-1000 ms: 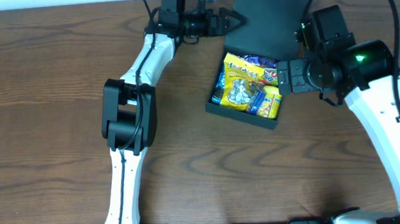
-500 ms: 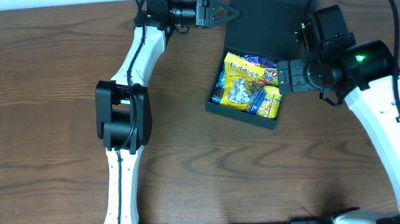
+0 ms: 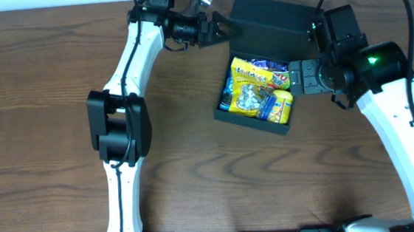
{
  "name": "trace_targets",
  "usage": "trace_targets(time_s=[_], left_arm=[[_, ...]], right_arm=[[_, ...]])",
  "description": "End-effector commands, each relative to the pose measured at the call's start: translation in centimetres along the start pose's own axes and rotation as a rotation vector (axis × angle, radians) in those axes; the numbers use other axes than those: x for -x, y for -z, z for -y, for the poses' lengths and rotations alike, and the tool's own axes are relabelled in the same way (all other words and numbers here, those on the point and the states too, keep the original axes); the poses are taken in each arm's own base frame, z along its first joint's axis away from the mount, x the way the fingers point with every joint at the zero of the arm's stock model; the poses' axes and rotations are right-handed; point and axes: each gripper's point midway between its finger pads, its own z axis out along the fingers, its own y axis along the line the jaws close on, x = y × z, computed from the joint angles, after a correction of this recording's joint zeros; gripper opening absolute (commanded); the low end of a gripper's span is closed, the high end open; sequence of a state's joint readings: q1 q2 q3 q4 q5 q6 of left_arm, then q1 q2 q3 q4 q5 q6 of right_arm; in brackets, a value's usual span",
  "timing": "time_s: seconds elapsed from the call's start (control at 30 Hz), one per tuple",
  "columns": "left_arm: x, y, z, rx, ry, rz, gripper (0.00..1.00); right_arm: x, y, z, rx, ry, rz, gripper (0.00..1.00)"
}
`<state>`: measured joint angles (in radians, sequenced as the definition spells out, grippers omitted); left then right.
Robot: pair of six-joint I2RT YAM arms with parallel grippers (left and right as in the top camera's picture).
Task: Pack container
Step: 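Push the open lid forward with the left gripper to close it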
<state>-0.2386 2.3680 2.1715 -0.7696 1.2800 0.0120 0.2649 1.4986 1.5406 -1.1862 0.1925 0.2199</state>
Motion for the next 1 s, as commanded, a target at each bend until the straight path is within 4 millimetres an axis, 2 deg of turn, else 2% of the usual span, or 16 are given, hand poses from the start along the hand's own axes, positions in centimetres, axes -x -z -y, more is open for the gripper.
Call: trace_targets(time_s=[0.0,0.13,0.3,0.4,0.63,0.83,0.97], left_arm=[[0.2,0.6,2.6,0.053,-0.209,-0.009,0.96],[-1.4,0.6,4.3,0.051,-0.224,-0.055,0.96],[-4.8,1.1,5.3,0.190,-0.187,-0.180,0.96],[-6.1,2.6,6.5,0.298,-0.192,-0.228,0.96],[-7.3,6.4,10.2,0.467,-0.231,-0.241,0.96],[-9.6,9.0,11.1,0.607,-0.159,-0.287,0.96],[-11.2,9.3,11.2,0.651,-0.146,-0.334,0.96]], right_arm=[[0.1,-0.2,0.5,-0.022,-0.016,0.006,0.99],[0.2,-0.2,0.5,-0.021,-0.017,0.009,0.99],[0.4,-0.2,0.4,-0.019,-0.018,0.017,0.99],[0.3,-0.1,0.4,-0.019,-0.017,0.014,0.99],[0.1,-0.1,-0.4,0.022,-0.015,0.005,0.99],[-0.2,-0.1,-0.6,0.034,-0.012,-0.009,0.99],[-0.5,-0.2,-0.6,0.032,-0.009,-0.020,0.99]])
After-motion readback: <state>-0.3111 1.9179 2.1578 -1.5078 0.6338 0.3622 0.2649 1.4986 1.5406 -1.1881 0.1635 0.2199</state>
